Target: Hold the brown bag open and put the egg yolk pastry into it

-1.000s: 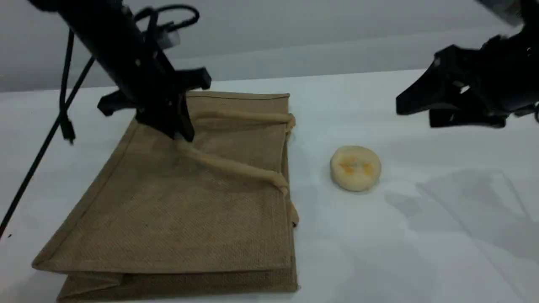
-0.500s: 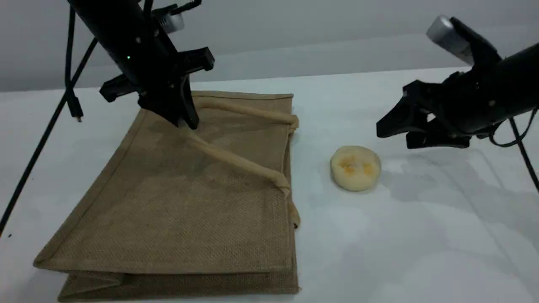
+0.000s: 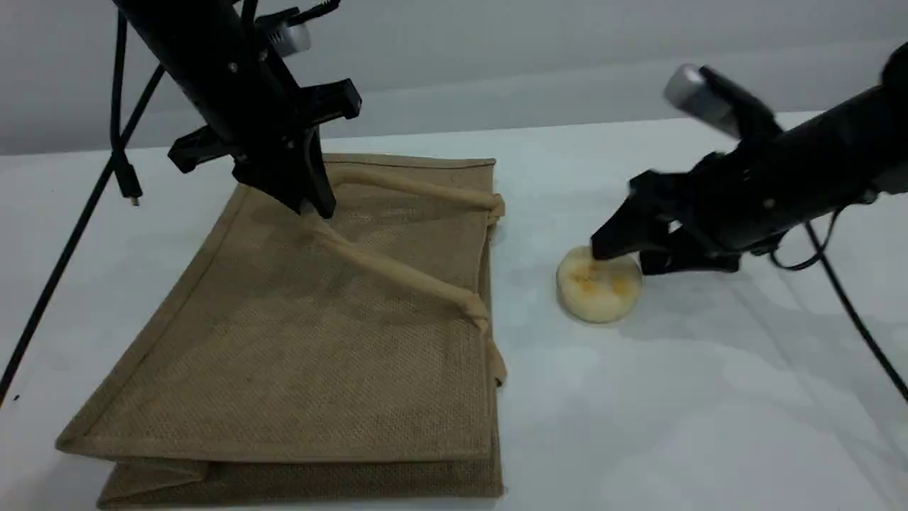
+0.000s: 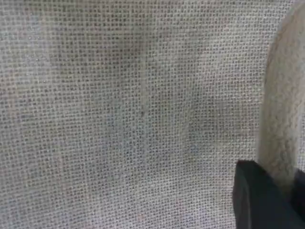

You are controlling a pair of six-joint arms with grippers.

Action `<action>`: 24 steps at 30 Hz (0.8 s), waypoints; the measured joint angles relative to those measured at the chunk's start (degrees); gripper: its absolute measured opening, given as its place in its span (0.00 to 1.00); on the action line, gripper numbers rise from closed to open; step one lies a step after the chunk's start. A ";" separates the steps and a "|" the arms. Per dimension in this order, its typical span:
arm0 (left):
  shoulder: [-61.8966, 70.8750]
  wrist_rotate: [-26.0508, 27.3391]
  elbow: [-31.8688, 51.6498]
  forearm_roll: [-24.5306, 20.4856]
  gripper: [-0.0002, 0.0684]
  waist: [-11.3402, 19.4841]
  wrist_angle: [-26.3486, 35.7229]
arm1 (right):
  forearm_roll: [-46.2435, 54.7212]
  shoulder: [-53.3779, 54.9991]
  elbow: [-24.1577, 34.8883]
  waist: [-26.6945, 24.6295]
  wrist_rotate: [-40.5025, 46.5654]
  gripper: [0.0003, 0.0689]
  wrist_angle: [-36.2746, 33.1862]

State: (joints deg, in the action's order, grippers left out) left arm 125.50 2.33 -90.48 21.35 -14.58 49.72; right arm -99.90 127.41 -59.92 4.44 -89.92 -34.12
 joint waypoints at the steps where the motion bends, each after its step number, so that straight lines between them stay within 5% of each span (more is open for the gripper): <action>1: 0.00 0.00 0.00 0.05 0.12 0.00 0.00 | 0.00 0.24 -0.18 0.64 0.00 0.64 0.84; 10: 0.00 0.00 0.00 0.16 0.12 0.00 0.62 | -0.05 0.61 -0.59 2.03 -0.05 0.61 4.60; 19: 0.00 0.00 0.00 0.10 0.12 0.00 0.90 | -0.16 0.61 -0.59 2.41 -0.05 0.09 4.35; 24: 0.00 0.16 0.00 0.10 0.12 0.00 1.44 | -0.16 0.56 -0.54 2.41 -0.05 0.04 4.22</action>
State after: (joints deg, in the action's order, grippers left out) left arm 125.50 2.49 -90.48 21.46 -14.58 51.16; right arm -100.06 127.97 -60.46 6.85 -89.97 -29.90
